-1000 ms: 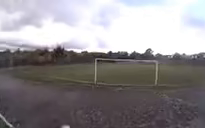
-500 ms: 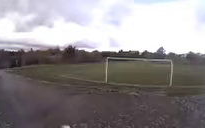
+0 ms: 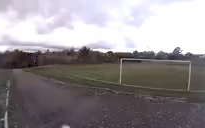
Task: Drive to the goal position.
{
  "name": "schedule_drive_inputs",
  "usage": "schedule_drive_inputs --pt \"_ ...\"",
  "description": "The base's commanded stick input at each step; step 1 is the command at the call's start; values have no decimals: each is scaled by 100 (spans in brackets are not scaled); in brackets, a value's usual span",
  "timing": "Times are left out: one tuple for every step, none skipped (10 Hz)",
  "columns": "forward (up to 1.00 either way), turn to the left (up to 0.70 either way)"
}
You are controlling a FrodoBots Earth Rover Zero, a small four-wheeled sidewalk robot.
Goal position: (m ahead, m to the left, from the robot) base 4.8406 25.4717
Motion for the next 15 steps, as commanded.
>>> schedule_drive_inputs --pt "0 0" --pt "0 0" --pt "13 0" --pt "28 0" --pt "70 0" --pt "70 0" --pt "70 0" --pt "70 0" --pt "70 0" --pt "70 0" --pt "70 0" --pt "70 11" --pt "70 22" --pt "70 35" --pt "70 35"
